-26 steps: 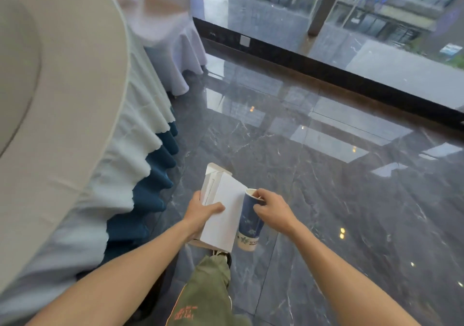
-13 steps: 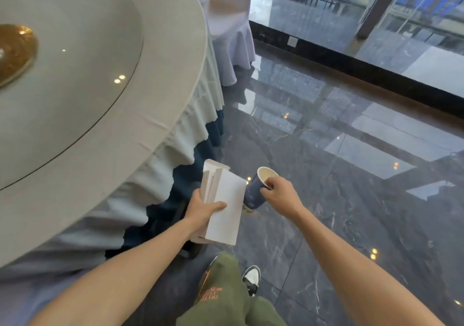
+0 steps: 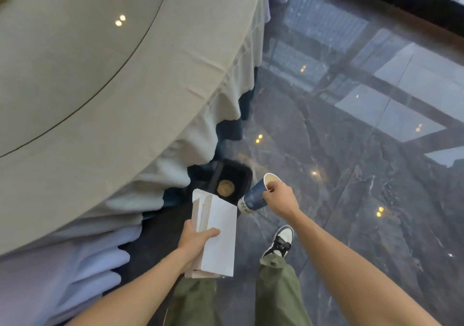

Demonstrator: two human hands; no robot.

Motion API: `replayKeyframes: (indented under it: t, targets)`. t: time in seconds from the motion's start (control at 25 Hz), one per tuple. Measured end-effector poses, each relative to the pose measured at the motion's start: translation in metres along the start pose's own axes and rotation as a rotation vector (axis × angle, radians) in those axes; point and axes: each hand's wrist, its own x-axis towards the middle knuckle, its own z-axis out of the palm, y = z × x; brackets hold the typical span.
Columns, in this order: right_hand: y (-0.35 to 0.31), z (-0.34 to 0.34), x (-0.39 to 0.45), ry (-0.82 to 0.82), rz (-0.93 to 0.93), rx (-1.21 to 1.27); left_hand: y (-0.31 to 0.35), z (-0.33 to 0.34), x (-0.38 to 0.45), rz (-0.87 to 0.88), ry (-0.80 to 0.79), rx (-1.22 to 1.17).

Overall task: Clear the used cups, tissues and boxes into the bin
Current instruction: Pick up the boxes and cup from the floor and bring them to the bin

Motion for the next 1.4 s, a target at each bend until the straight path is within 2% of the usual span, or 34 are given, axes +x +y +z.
replayKeyframes:
  t: [0.2,0.36,0.68,0.84,0.92,1.0,1.12,1.2,1.28,1.4]
  targets:
    - [-0.018,0.084,0.027,0.019,0.062,0.020,-0.026,-0.055,0.048,-0.015,-0.009,0.052]
    - [-0.022,0.127,0.060,0.003,0.059,-0.014,-0.024,-0.072,0.081,0.025,-0.016,0.064]
    - [-0.023,0.161,0.122,-0.179,-0.006,-0.160,-0.015,-0.065,0.113,0.031,-0.009,0.025]
    - [-0.020,0.157,0.119,-0.129,-0.034,-0.165,-0.016,-0.059,0.110,0.015,-0.048,0.040]
    - [-0.018,0.148,0.105,-0.135,-0.009,-0.065,-0.012,-0.054,0.109,0.013,-0.066,0.039]
    - [-0.015,0.141,0.082,-0.220,0.097,0.158,-0.005,-0.048,0.109,-0.006,-0.080,0.002]
    - [-0.001,0.139,0.044,-0.602,0.333,0.541,0.006,-0.034,0.115,-0.036,-0.077,-0.084]
    - [0.011,0.143,0.026,-0.746,0.368,0.688,0.012,-0.025,0.120,-0.050,-0.058,-0.098]
    - [0.018,0.150,0.020,-0.702,0.392,0.831,0.015,-0.018,0.126,-0.052,-0.041,-0.059]
    - [0.025,0.162,0.032,-0.450,0.477,0.938,0.014,-0.016,0.131,-0.099,0.010,-0.077]
